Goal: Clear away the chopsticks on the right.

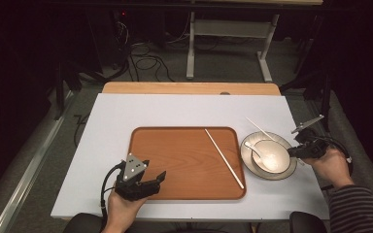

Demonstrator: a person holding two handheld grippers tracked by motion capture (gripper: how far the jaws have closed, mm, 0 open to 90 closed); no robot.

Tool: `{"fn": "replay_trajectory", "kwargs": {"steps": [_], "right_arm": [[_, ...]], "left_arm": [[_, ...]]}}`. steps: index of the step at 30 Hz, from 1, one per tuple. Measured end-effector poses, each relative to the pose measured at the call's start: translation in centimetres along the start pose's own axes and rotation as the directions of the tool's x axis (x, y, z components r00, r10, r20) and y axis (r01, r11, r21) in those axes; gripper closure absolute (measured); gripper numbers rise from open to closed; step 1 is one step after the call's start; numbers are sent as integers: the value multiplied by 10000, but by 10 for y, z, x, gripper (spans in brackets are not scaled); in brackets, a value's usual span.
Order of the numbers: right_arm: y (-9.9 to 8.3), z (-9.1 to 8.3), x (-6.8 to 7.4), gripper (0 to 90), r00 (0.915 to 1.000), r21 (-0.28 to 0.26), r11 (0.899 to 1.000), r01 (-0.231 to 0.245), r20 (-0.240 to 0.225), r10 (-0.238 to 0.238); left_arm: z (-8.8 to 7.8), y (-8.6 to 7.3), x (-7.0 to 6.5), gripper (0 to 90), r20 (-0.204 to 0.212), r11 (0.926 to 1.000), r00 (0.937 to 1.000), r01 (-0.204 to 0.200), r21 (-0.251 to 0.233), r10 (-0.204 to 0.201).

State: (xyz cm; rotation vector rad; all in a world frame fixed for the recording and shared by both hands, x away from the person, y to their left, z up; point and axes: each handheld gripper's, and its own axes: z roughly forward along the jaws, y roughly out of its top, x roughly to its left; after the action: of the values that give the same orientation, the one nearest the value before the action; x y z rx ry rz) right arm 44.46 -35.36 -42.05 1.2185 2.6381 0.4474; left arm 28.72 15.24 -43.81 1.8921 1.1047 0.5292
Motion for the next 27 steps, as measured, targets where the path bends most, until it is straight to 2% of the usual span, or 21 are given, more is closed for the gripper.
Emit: {"fn": "replay_trajectory", "kwargs": {"steps": [4, 9, 15, 20, 23, 24, 26, 27], "right_arm": [[-1, -8, 0, 863, 10000, -424, 9991, -16, 79, 19], [0, -21, 4, 864, 9996, -658, 9978, -26, 263, 44], [2, -45, 12, 864, 9984, -1201, 9927, -85, 536, 151], [3, -67, 33, 863, 9977, -1429, 9897, -54, 655, 149], [3, -74, 44, 863, 9982, -1558, 9877, -123, 561, 213], [3, -78, 51, 862, 9987, -1651, 9861, -166, 452, 244], [3, -80, 55, 863, 9988, -1711, 9851, -182, 408, 255], [4, -83, 62, 862, 9989, -1827, 9831, -87, 439, 170]], "left_arm": [[2, 1, 0, 333, 100, 10000, 9999, -38, 9, 38], [7, 3, -4, 334, 335, 9996, 9991, -264, 87, 261], [13, 8, -5, 334, 598, 9994, 9976, -357, 50, 353], [20, 11, -7, 332, 933, 9980, 9941, -587, 239, 562], [23, 13, -8, 332, 1084, 9973, 9920, -680, 283, 645], [24, 13, -9, 333, 1105, 9974, 9918, -674, 252, 642], [26, 14, -9, 333, 1188, 9970, 9904, -740, 246, 705], [27, 15, -10, 333, 1206, 9968, 9901, -754, 252, 718]]}}
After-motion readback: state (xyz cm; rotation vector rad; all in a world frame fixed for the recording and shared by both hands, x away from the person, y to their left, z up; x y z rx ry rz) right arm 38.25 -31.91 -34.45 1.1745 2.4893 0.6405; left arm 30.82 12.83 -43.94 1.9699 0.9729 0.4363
